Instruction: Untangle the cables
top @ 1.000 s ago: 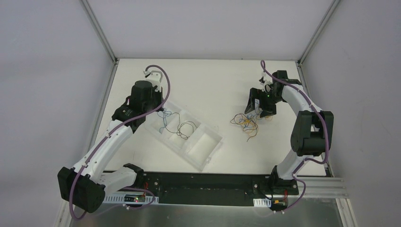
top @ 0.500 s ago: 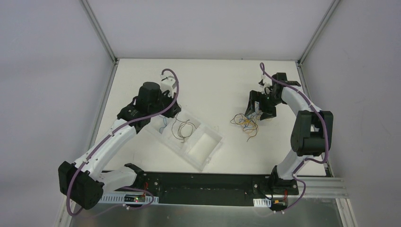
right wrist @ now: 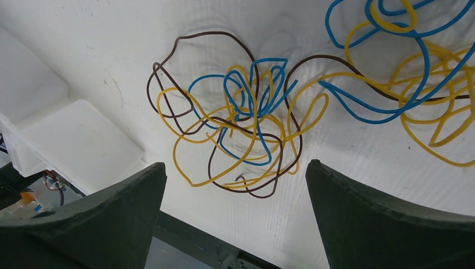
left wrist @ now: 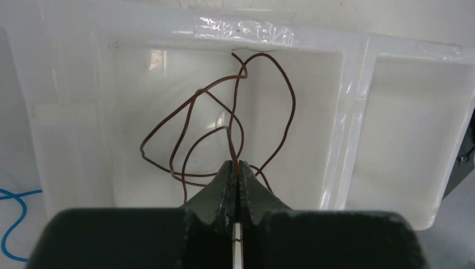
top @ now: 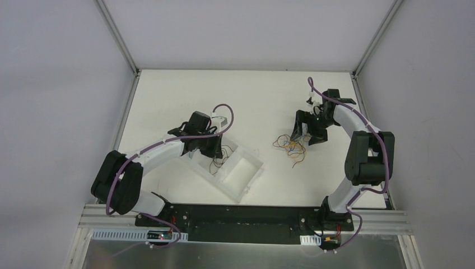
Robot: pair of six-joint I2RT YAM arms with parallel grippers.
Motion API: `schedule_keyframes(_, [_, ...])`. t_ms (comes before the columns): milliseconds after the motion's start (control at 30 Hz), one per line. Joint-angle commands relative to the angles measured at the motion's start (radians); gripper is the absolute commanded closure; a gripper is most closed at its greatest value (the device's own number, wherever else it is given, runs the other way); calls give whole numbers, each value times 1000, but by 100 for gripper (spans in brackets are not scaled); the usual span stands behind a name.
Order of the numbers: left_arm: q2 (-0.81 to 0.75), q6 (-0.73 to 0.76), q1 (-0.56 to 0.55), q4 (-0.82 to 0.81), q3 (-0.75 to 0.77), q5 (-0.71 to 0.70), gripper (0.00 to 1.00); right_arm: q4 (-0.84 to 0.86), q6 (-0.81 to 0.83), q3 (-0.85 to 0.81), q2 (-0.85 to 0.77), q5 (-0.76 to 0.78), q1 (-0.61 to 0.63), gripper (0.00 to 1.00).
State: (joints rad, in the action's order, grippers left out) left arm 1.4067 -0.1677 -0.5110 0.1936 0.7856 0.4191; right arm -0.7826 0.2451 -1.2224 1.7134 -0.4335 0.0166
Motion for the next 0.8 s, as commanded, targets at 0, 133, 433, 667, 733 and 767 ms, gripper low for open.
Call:
schedule_keyframes(0, [-27,48,-4,-42,33,15,87,-25,26,-5,-48,-13,-12,1])
schedule_keyframes(133, [-112,31,-4,49,108,30,54,-29,28,-10,-52,-26,-11,1])
schedule_keyframes(433, [-202,118,0,267,327,72,3,-67,34,-42,-63,9,-11,4])
schedule_keyframes(667, [-30,269,0,277,516,228,1,-61,17,-39,-19,87,-12,8])
schedule_keyframes(733, [78,239,-6,277,593,287,1,-34,-6,-40,15,87,-11,10])
schedule_keyframes(767, [140,200,-14,277,630,301,1,-19,-18,-42,31,82,-12,12])
